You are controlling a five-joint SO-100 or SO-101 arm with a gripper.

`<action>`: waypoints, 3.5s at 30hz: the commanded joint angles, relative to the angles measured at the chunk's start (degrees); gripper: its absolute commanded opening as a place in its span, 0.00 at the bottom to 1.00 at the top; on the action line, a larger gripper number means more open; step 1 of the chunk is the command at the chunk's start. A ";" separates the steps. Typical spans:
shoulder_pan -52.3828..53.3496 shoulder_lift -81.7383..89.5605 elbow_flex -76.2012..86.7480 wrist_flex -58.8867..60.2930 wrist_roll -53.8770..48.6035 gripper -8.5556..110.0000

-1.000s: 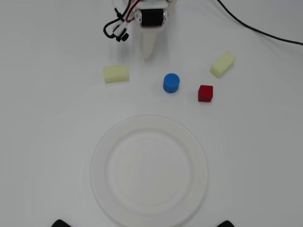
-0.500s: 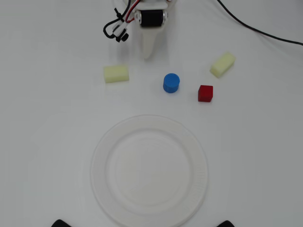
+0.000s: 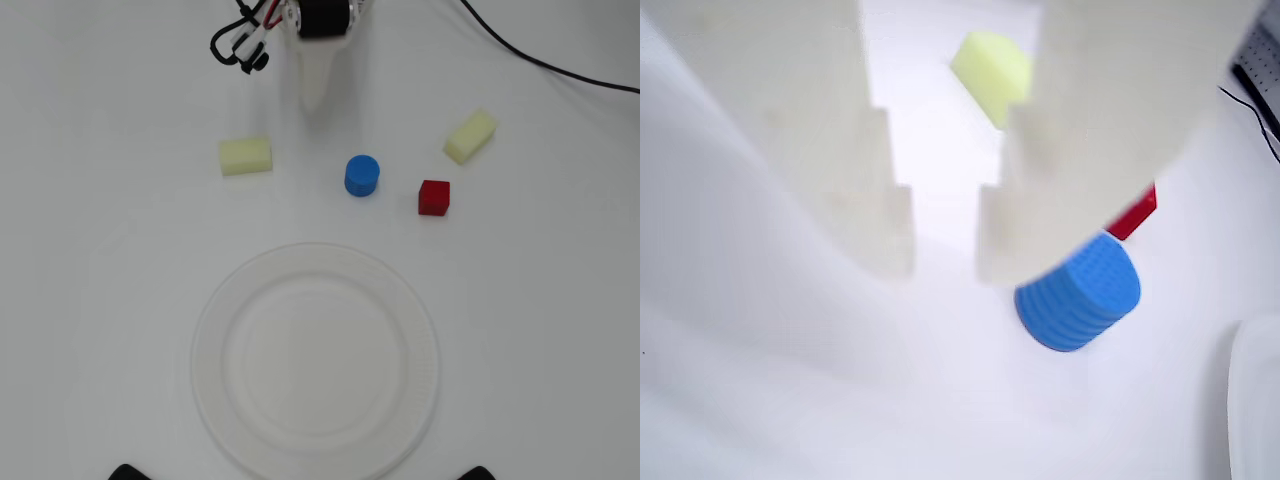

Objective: Grasp a blue block and put it in the dish.

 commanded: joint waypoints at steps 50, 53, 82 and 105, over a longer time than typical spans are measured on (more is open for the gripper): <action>-10.90 -47.02 -32.70 -8.35 4.66 0.07; -7.03 -38.58 -30.85 -12.83 2.20 0.07; -0.35 -71.54 -53.26 -38.94 -0.70 0.07; -0.26 -66.62 -56.07 -29.00 1.58 0.34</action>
